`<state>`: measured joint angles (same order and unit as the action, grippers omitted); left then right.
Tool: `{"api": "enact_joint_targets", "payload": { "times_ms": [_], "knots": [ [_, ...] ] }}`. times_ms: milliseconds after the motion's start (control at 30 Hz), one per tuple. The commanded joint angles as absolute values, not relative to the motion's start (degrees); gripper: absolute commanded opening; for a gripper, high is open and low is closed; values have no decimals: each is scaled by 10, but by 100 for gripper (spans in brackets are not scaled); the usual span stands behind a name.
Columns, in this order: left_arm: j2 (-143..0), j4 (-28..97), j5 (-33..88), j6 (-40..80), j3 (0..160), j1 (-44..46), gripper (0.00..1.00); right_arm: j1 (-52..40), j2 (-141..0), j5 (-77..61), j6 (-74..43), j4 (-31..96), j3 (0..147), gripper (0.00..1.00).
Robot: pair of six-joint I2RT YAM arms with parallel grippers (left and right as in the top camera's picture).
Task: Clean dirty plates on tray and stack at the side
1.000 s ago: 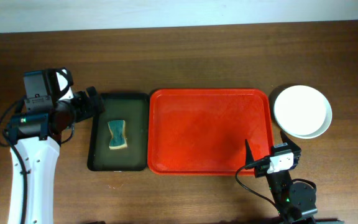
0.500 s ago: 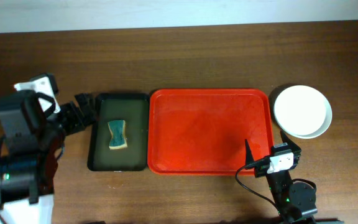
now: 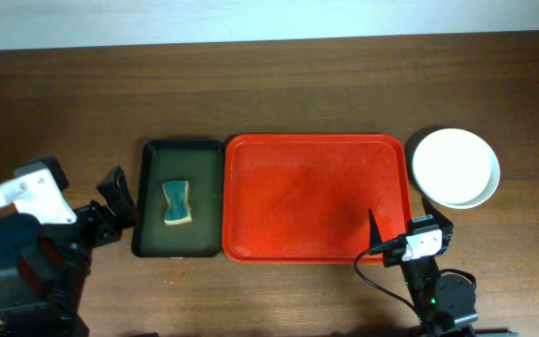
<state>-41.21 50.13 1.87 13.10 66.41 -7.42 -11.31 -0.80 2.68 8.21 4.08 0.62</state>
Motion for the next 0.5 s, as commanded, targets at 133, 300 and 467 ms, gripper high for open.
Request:
{"api": "enact_joint_targets", "payload": {
  "times_ms": [133, 300, 467],
  "knots": [
    [-331, 543, 12, 136, 542, -72, 99, -109, -3, 21, 86, 45, 3, 99],
    [-281, 532, 13, 136, 469, -72, 99, -109, -3, 21, 86, 45, 3, 99],
    [-239, 433, 18, 137, 456, -66, 99, -109, -3, 21, 86, 45, 3, 98]
  ]
}}
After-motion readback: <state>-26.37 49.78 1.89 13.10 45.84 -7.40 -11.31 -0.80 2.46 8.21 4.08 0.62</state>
